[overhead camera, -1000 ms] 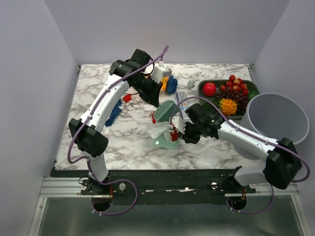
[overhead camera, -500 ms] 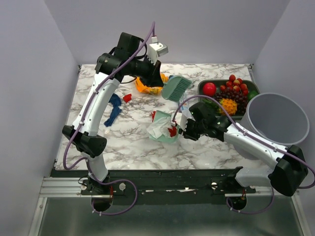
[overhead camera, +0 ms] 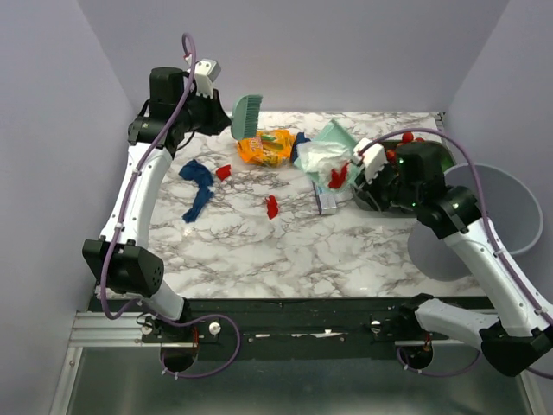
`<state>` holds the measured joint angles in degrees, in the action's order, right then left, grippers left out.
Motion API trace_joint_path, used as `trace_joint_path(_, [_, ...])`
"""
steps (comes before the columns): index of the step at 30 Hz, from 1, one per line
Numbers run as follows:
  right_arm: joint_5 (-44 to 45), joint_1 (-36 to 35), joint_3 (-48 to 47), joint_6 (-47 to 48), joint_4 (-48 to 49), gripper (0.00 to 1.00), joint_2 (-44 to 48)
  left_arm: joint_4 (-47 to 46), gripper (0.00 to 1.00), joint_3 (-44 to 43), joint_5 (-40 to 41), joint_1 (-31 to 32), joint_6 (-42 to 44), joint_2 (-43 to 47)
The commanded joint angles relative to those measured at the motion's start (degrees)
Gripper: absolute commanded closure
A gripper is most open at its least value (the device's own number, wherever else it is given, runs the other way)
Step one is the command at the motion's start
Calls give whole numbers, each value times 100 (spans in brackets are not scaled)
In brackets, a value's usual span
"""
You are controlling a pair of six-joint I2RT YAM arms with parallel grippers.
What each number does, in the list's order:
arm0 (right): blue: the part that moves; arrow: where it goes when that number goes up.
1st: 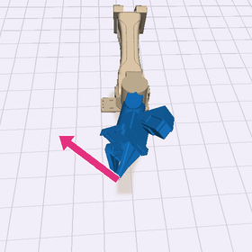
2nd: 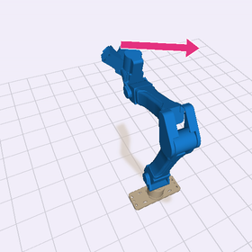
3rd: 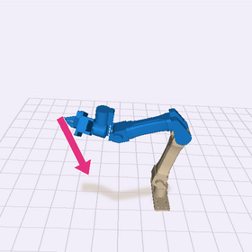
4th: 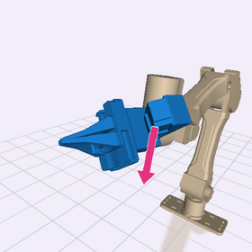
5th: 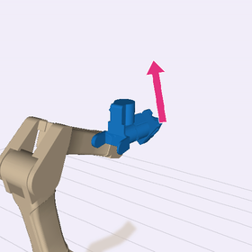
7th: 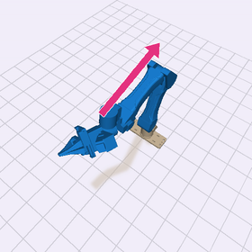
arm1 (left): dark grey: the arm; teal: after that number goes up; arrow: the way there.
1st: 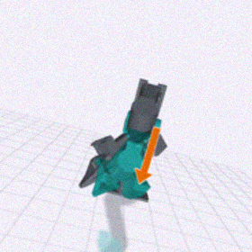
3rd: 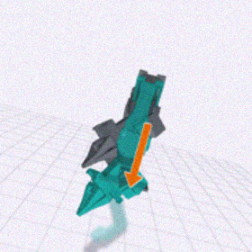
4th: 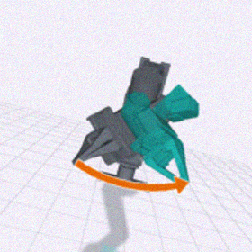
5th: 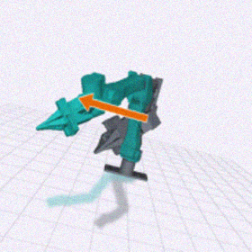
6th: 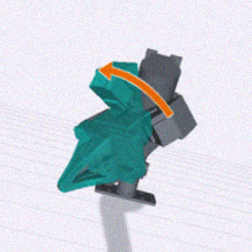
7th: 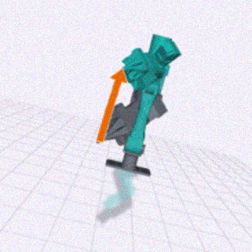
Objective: Sweep away the paper scraps from the table
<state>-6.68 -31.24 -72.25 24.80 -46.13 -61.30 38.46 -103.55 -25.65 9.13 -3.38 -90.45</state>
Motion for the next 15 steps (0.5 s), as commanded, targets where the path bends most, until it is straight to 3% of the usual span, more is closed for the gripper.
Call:
trace_joint_path(1, [262,1099,-735,-335,-880,99,-22,-760,100,545,-440,-226,-699,-60])
trace_joint_path(7, [308,2304,-1599,-519,-1503,99,4,-989,100,941,-862,-341,-1129,-165])
trace_joint_path(15, [184,3897,-2301,-687,-2601,99,153,-1156,100,766,-1170,-341,-1394,-473])
